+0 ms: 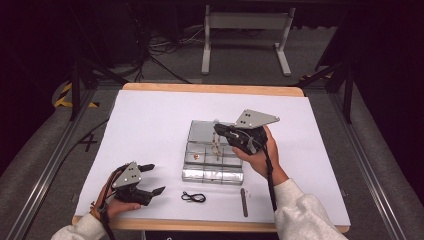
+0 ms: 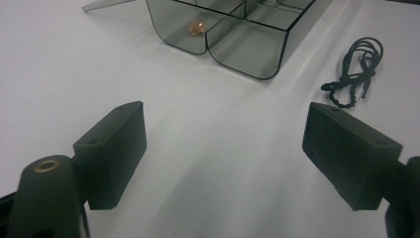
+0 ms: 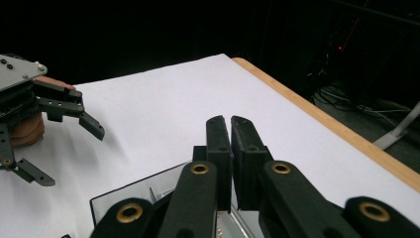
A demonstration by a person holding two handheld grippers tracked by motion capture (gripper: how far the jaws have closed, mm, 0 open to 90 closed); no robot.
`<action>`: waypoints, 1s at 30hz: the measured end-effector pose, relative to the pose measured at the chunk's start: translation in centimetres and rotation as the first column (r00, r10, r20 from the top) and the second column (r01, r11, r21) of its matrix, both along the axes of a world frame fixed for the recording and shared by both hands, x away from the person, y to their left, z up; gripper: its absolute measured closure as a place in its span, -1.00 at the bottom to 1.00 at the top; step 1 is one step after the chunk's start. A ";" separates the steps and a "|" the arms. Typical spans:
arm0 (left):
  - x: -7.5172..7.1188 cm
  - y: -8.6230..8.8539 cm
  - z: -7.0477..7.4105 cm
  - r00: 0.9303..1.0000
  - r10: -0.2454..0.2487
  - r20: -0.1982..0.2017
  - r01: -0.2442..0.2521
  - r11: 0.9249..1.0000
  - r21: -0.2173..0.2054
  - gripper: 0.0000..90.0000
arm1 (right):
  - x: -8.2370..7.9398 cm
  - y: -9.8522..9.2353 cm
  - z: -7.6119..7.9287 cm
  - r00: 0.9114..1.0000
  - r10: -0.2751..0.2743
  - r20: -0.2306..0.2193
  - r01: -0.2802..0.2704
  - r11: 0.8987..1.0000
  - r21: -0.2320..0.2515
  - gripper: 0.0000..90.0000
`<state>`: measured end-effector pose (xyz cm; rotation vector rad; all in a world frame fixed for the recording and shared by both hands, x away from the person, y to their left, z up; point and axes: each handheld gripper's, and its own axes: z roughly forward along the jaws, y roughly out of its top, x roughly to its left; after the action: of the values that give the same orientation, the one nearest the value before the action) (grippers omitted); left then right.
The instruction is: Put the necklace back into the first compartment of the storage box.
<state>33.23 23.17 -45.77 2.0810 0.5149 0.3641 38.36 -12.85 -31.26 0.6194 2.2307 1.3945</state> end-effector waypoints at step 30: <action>0.0 0.0 0.0 1.000 0.000 -0.003 0.000 1.000 0.000 -0.60 | 1.1 0.3 -4.6 0.994 -0.001 -0.111 -0.008 0.996 -0.086 0.94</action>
<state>33.24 23.16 -45.78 2.0823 0.5165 0.3606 39.45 -12.53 -35.82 0.6788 2.3663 1.2860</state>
